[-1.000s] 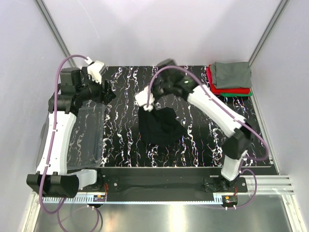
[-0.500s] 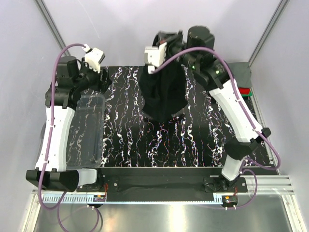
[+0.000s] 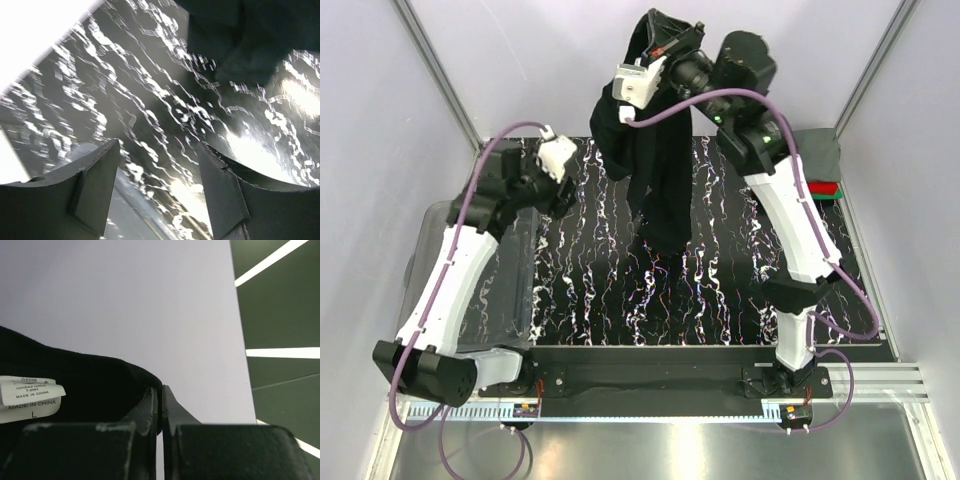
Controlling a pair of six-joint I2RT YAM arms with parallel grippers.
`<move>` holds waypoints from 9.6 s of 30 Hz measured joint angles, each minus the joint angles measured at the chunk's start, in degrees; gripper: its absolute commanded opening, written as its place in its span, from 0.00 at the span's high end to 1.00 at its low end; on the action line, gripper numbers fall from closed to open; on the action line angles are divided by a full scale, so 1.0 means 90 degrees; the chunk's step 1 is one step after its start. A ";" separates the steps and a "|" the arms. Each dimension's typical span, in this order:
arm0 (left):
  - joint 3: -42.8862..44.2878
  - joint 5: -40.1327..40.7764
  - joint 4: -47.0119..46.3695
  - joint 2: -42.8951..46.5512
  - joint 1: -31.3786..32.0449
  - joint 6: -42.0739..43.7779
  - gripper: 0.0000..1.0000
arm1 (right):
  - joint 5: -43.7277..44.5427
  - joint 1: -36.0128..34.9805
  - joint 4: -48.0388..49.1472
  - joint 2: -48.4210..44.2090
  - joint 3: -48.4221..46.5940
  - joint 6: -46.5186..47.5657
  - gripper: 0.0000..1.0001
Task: Fold and stack the t-shirts
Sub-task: Flatten the tshirt out
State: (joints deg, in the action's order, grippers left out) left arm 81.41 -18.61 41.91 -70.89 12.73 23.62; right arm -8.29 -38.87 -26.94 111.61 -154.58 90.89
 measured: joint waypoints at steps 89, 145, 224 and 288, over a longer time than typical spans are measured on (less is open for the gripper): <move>0.2885 -0.2142 -0.1392 -0.5952 0.1144 -0.3111 1.00 | 0.2021 0.2280 0.2067 -0.3218 0.7504 -0.2382 1.00; 0.4085 0.1904 0.1008 -0.6492 -0.0495 0.0287 0.52 | 0.1576 0.2545 0.0736 -0.2654 0.9498 -0.5535 1.00; 0.3696 0.1122 0.2285 -0.1545 -0.0357 0.0767 1.00 | 0.0884 0.3021 -0.0799 -0.4806 0.8189 -0.8187 1.00; 0.3521 0.1566 0.1994 -0.5032 0.0063 0.0488 1.00 | -0.1615 0.1222 0.1972 -0.4337 1.3624 -0.1124 0.96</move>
State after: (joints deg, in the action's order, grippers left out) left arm 113.10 -4.51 59.86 -116.18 13.30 28.01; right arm -22.83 -27.88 -9.19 72.58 -31.97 80.77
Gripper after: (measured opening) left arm 0.012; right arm 0.106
